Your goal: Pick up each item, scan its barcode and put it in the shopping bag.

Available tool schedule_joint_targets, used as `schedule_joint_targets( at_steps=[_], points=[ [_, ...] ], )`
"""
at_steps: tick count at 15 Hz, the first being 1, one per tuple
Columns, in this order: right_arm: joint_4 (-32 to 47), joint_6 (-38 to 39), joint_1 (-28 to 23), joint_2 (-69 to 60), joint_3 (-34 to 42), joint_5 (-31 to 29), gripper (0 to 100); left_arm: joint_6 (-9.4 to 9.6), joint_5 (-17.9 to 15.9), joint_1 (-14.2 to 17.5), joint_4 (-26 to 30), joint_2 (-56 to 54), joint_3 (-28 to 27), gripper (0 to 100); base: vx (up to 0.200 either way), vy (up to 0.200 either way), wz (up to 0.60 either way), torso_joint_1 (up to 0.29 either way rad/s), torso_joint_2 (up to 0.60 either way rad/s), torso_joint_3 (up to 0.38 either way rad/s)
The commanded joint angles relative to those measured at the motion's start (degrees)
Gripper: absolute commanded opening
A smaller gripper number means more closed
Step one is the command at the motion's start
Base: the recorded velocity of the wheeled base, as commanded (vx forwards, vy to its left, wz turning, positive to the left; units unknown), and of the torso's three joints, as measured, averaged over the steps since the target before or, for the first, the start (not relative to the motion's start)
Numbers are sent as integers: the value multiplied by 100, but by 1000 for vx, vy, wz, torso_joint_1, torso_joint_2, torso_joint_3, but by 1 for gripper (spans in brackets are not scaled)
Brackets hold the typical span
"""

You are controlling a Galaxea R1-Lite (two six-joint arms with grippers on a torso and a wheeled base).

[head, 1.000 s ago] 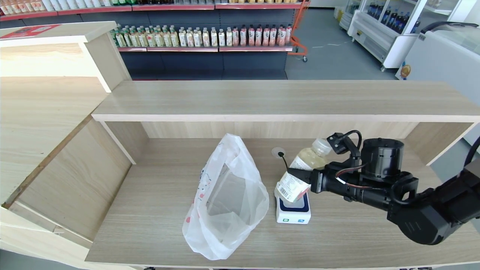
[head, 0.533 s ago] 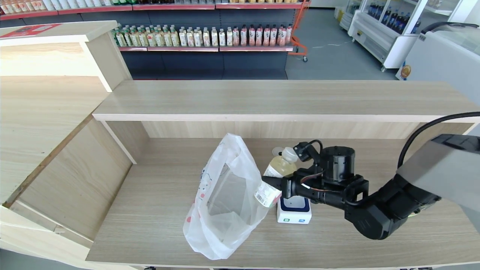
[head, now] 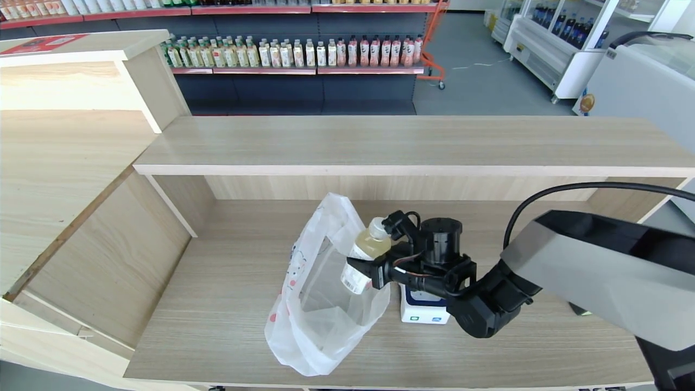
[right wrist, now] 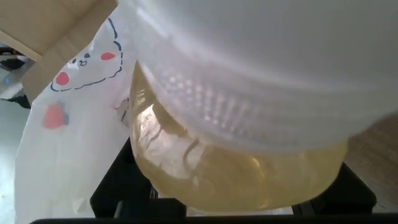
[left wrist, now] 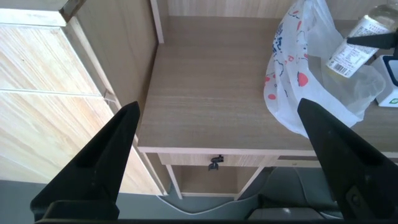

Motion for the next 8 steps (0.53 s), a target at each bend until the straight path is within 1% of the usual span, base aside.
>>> schedule_joint_targets(
  at_steps=[1, 2, 5, 8],
  points=[
    [-27, -287, 12, 422, -225, 4, 0, -2, 1, 0, -4, -2, 1, 100, 0, 0, 0, 0, 0, 0],
    [-79, -647, -6, 572, -313, 4, 0, -2, 1, 0, -4, -2, 1, 100, 0, 0, 0, 0, 0, 0],
    [-317, -1095, -14, 756, -392, 4, 0, -2, 1, 0, -4, -2, 1, 100, 0, 0, 0, 0, 0, 0],
    [-396, -1236, -14, 818, -401, 12, 0, -2, 1, 0, -4, -2, 1, 100, 0, 0, 0, 0, 0, 0]
  ],
)
